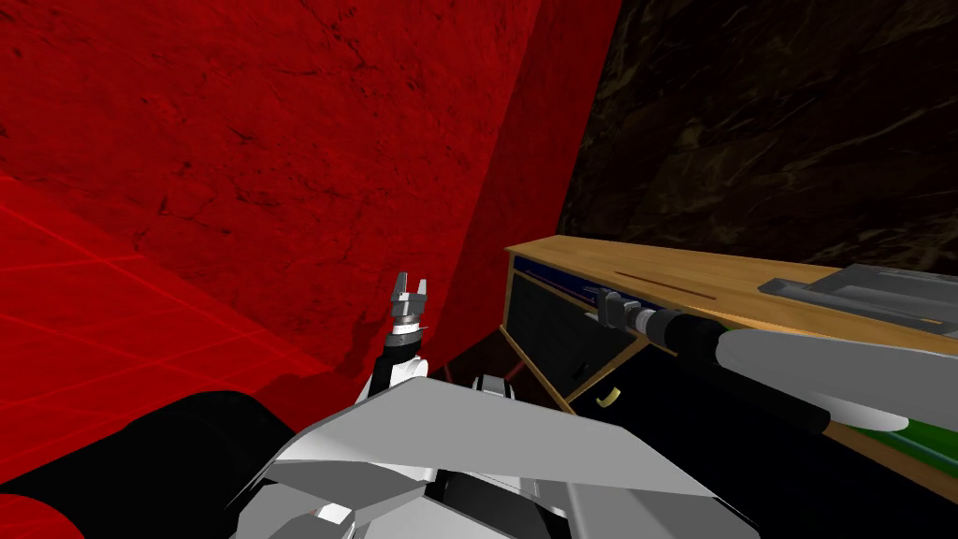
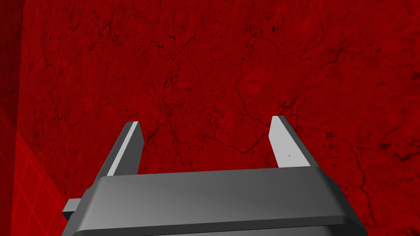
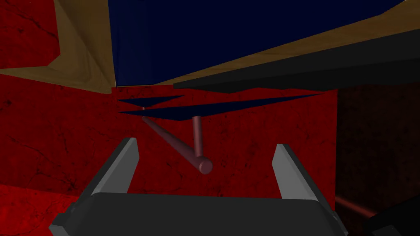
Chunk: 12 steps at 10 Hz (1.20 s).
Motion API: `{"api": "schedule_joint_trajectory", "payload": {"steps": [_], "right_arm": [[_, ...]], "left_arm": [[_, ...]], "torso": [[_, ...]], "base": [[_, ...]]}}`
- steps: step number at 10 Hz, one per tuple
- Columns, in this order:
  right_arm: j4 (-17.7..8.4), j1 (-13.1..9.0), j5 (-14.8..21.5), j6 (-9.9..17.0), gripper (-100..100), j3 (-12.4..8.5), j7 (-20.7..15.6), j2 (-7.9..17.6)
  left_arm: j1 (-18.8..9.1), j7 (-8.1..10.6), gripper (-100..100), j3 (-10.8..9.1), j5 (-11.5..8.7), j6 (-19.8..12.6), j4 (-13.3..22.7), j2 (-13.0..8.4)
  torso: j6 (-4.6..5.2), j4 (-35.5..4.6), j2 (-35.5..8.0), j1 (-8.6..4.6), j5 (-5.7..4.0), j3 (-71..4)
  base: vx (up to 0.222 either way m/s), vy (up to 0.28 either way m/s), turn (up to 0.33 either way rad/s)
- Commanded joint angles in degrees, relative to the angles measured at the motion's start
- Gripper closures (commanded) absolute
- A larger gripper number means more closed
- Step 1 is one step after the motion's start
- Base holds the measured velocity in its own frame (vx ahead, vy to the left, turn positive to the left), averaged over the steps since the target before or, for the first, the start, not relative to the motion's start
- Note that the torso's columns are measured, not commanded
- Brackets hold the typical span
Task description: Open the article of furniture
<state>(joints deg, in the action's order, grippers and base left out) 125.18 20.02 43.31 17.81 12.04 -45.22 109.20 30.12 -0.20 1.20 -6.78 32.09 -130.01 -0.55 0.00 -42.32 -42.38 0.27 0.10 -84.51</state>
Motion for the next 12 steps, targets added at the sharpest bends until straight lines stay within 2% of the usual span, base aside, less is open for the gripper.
{"api": "schedule_joint_trajectory", "payload": {"steps": [1, 2, 7, 8, 10, 12], "right_arm": [[-0.1, 0.0, -0.6, -0.1, -100, 0.0, -0.9, -0.5], [-0.1, 0.0, -0.7, -0.2, 100, 0.0, -1.1, -0.5], [1.5, 0.1, -0.6, 0.5, 100, -0.4, -0.2, 0.9], [1.7, -0.8, -1.9, -0.5, -100, -1.1, 0.5, 2.7], [1.7, -1.2, -2.5, -1.0, -100, -1.6, 1.0, 3.6], [1.8, -2.7, -4.3, -2.4, -100, -2.9, 2.3, 6.2]], "left_arm": [[0.0, 0.00, 0, 0.00, 0.0, 0.0, 0.0, 0.0], [0.0, 0.00, 0, 0.00, 0.0, 0.0, 0.0, 0.0], [0.0, 0.00, 0, 0.01, 0.0, 0.0, 0.0, 0.0], [0.0, 0.00, 0, 0.00, 0.0, 0.0, 0.0, 0.0], [0.0, 0.00, 0, -0.01, 0.0, 0.0, 0.0, 0.0], [0.0, 0.00, 0, -0.01, 0.0, 0.0, 0.0, 0.0]], "torso": [[0.01, 0.0, -0.1, -0.18, -0.06, 0.0], [0.01, 0.0, -0.1, -0.32, -0.11, 0.0], [0.11, 0.0, 0.0, -0.24, -0.06, 0.0], [0.07, -0.1, 0.1, -0.50, -0.04, -0.1], [0.00, 0.1, 0.2, -0.50, -0.16, -0.2], [0.00, 0.0, 0.1, -0.29, -0.10, -0.1]], "base": [[0.012, 0.008, -0.002], [0.000, 0.000, 0.000], [-0.093, 0.127, -0.045], [-0.012, 0.018, -0.076], [0.001, -0.005, -0.045], [0.004, -0.010, -0.073]]}}
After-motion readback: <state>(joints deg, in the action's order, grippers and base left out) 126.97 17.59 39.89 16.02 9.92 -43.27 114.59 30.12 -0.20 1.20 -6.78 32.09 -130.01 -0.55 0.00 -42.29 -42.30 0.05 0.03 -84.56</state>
